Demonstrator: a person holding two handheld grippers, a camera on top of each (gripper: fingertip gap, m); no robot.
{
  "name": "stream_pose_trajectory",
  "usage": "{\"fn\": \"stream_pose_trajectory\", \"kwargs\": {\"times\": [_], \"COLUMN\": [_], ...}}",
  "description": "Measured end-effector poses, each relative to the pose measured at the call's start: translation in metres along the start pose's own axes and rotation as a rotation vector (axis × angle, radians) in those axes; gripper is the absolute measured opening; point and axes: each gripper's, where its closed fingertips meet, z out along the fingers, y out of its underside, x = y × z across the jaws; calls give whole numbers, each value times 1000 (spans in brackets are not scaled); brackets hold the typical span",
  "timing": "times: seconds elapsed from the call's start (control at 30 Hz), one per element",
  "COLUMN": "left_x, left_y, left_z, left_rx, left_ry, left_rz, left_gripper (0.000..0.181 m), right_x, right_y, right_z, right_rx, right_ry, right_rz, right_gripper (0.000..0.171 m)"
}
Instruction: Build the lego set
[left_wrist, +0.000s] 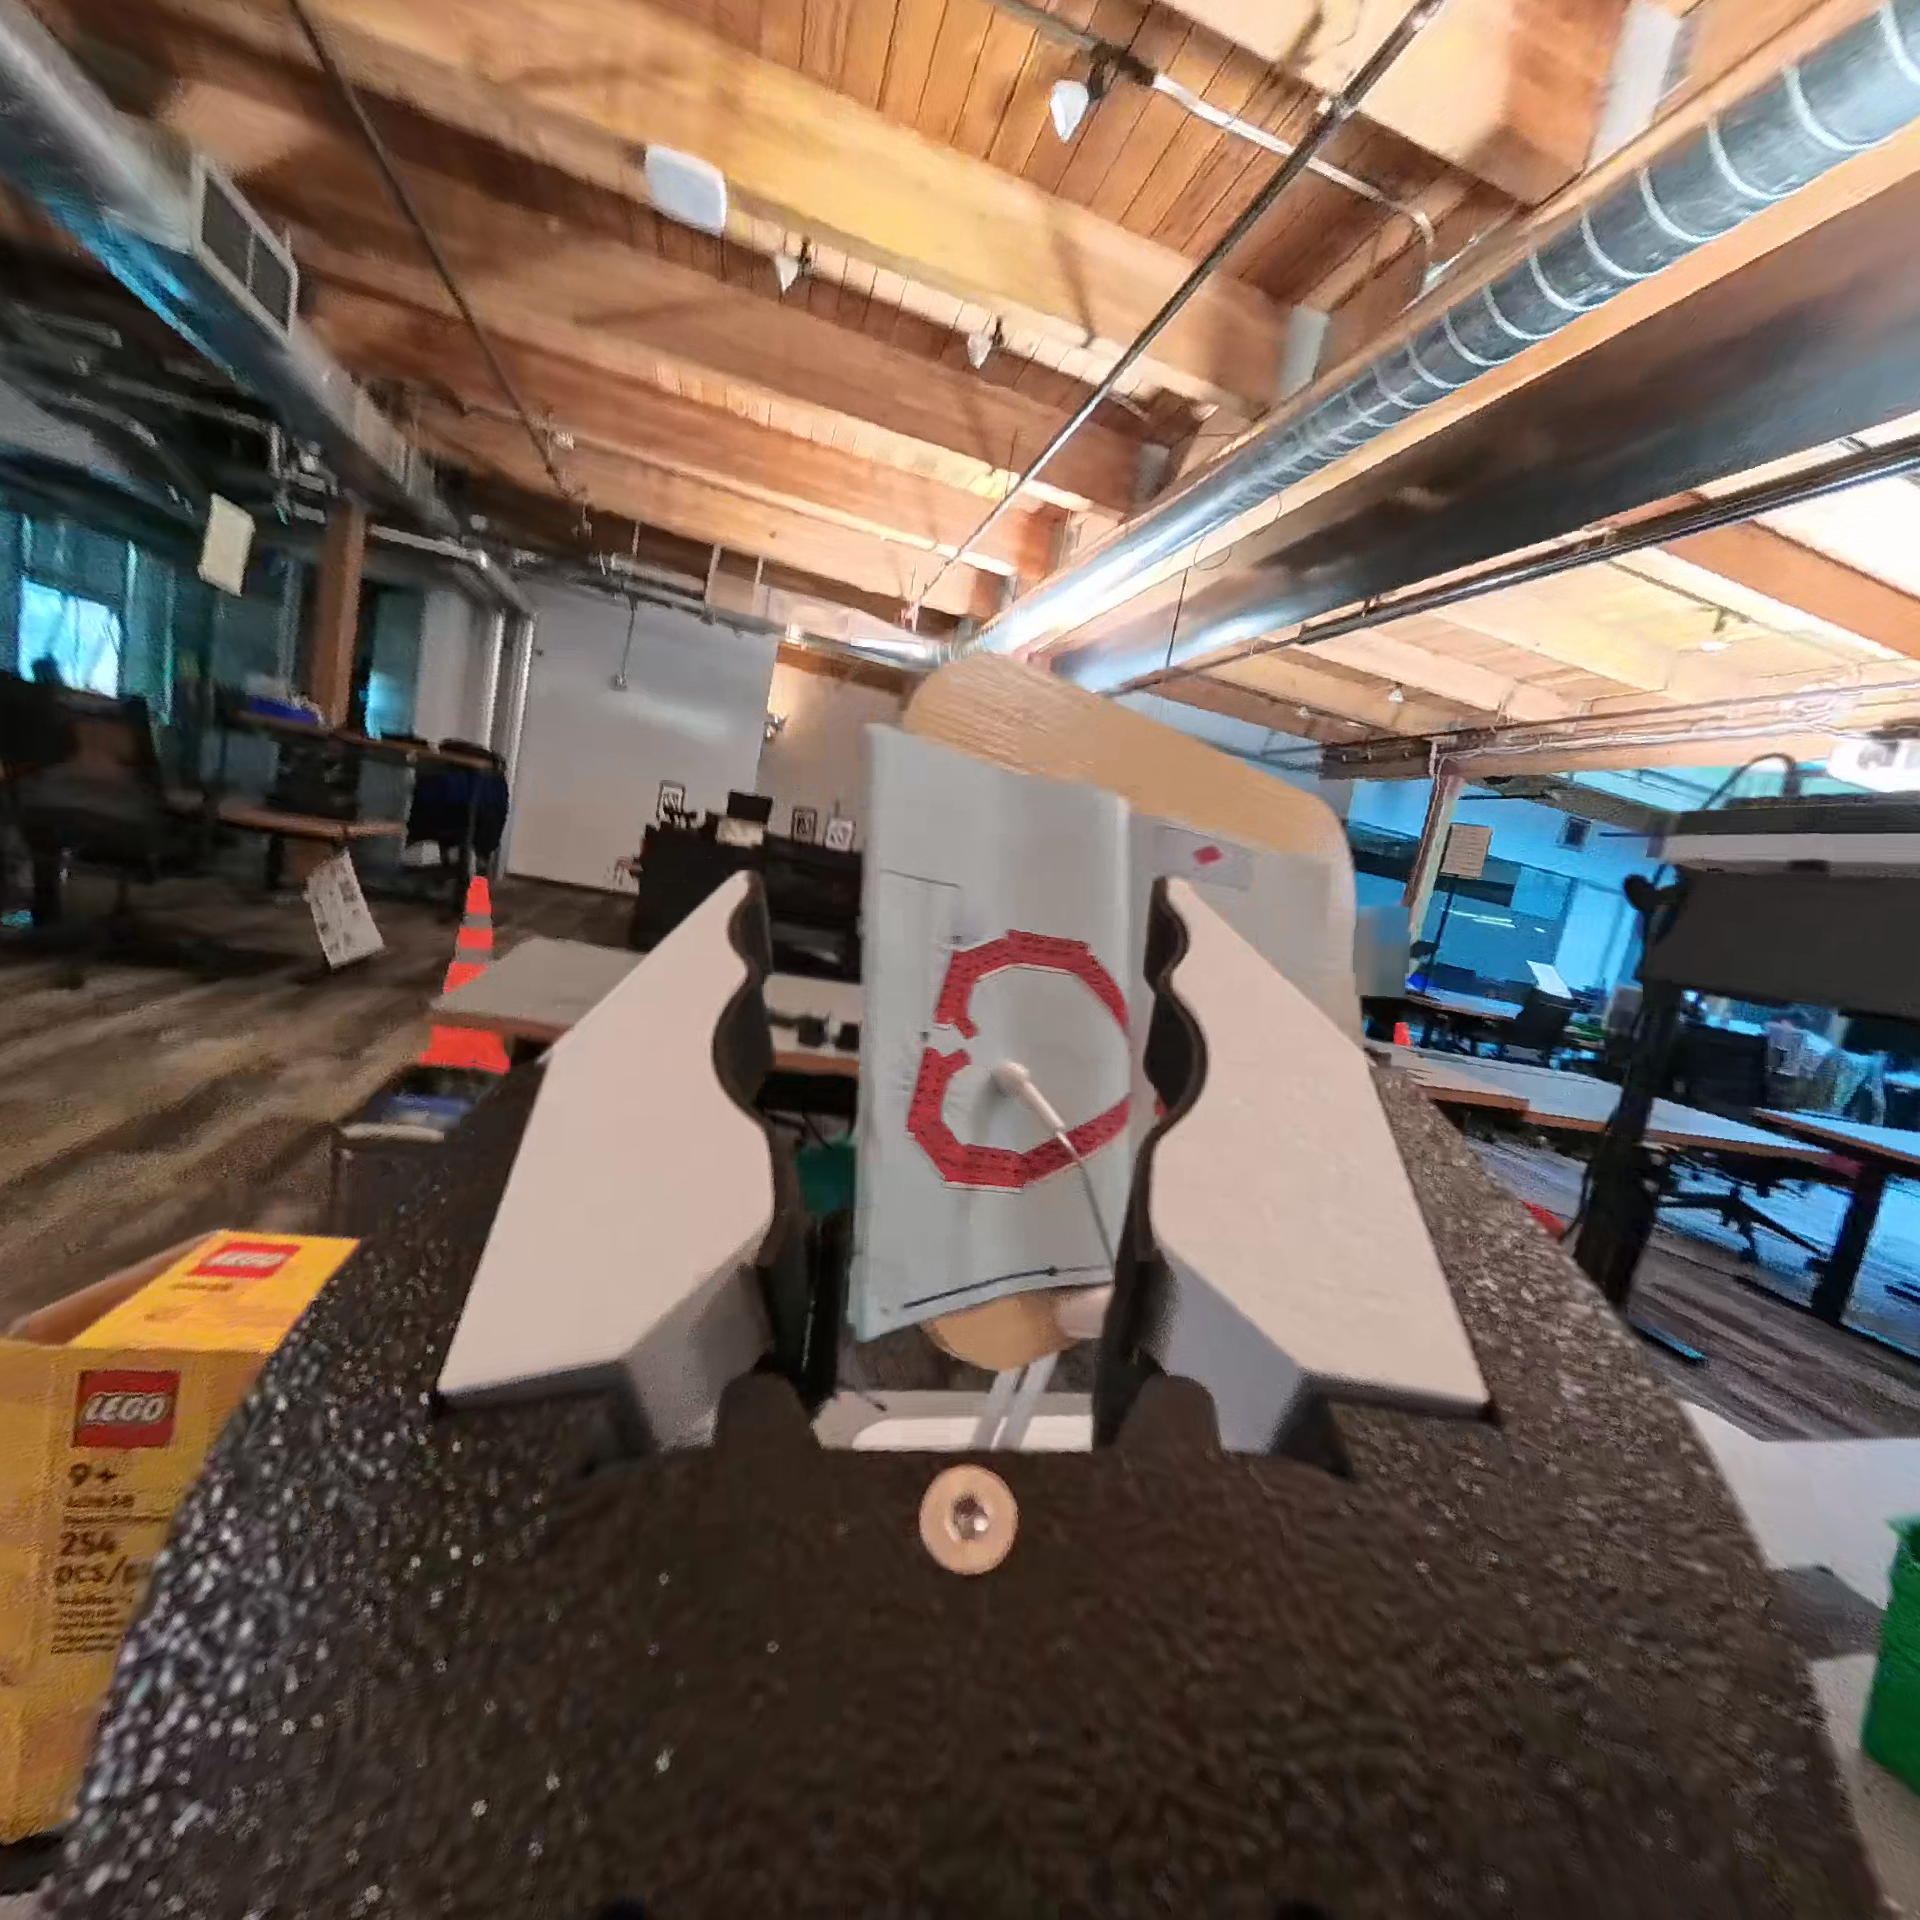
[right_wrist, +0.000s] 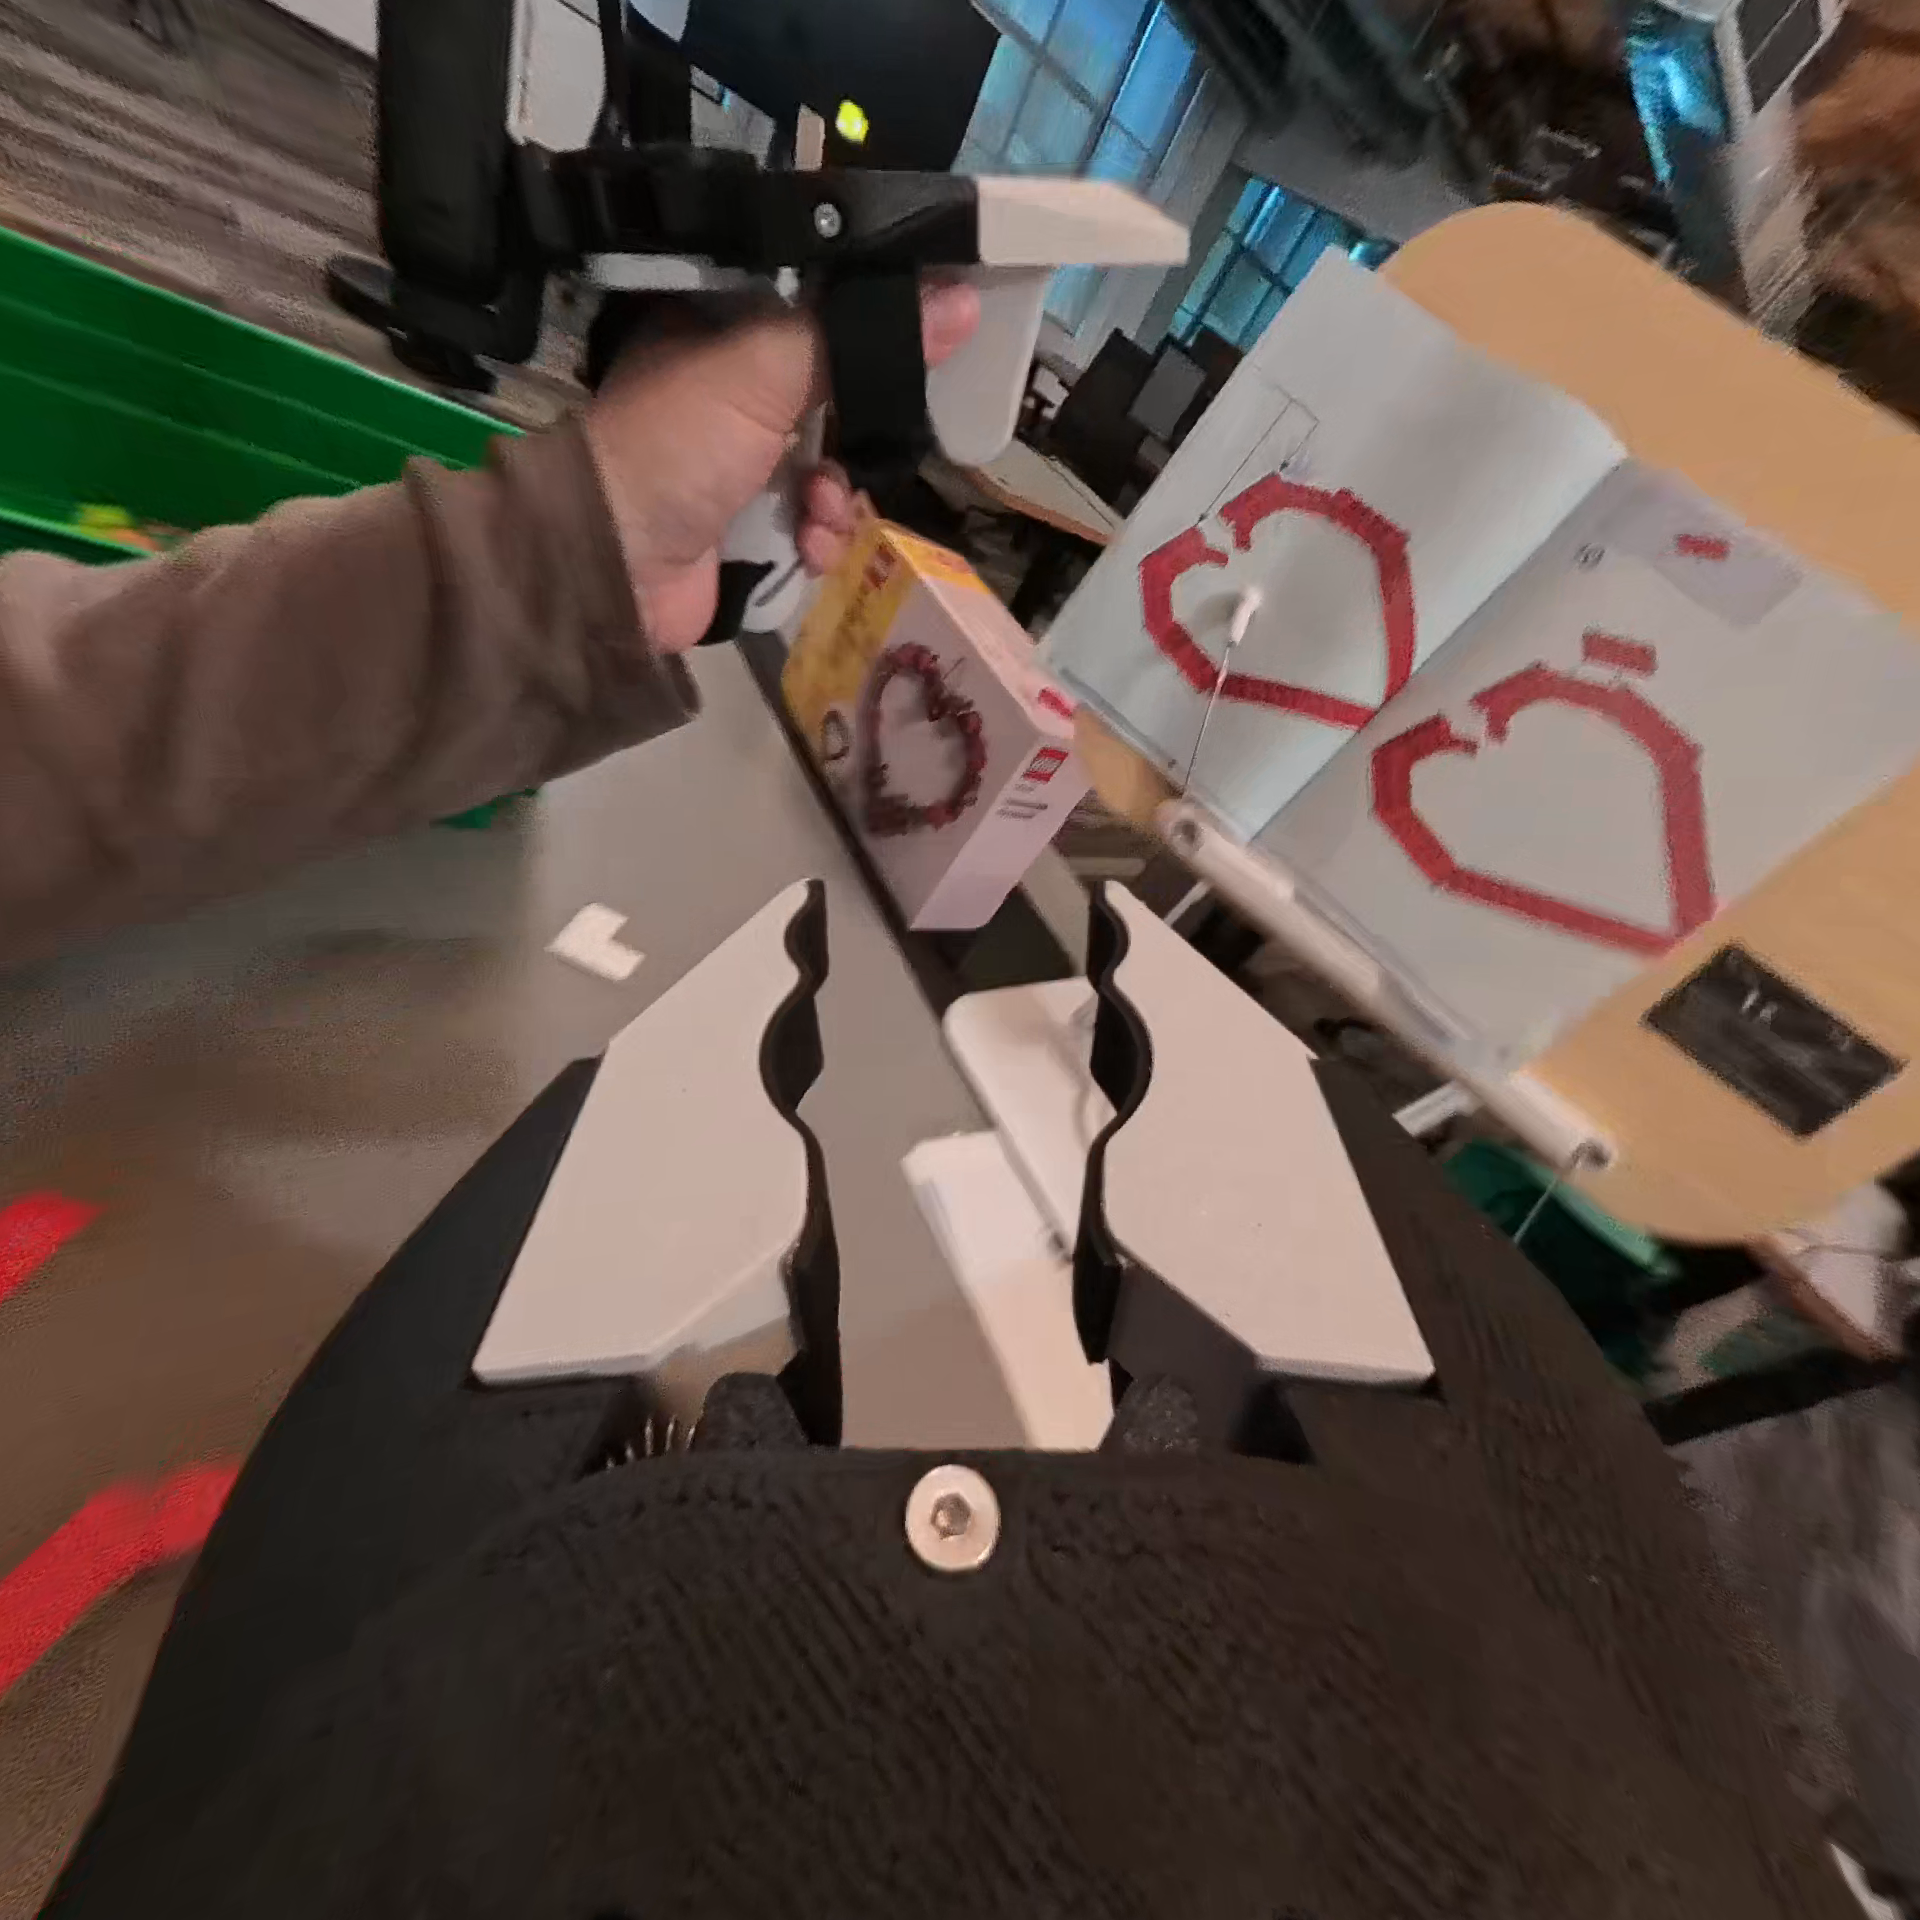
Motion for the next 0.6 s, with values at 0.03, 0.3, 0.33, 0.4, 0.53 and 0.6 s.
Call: {"fn": "stream_pose_trajectory", "kwargs": {"times": [0.03, 0.3, 0.33, 0.4, 0.53, 0.6], "left_x": [-6, -23, -25, -27, -21, -20], "left_y": [6, 72, 77, 84, 91, 92], "left_z": [8, 38, 38, 38, 37, 37], "left_rx": [-33, -293, -302, -314, -330, -321], "left_ry": [14, 186, 196, 210, 268, 272], "left_rz": [-25, -132, -141, -171, -180, -176], "left_gripper": [68, 58, 56, 54, 27, 13], "right_x": [10, 71, 72, 73, 70, 62], "right_y": [-3, 11, 15, 20, 29, 33], "right_z": [19, 149, 157, 167, 177, 178], "right_rx": [-4, -84, -95, -102, -142, -161], "right_ry": [23, 97, 87, 73, 67, 44], "right_rz": [-31, -40, -20, 9, -67, -196], "right_gripper": [45, 48, 50, 50, 47, 44]}}
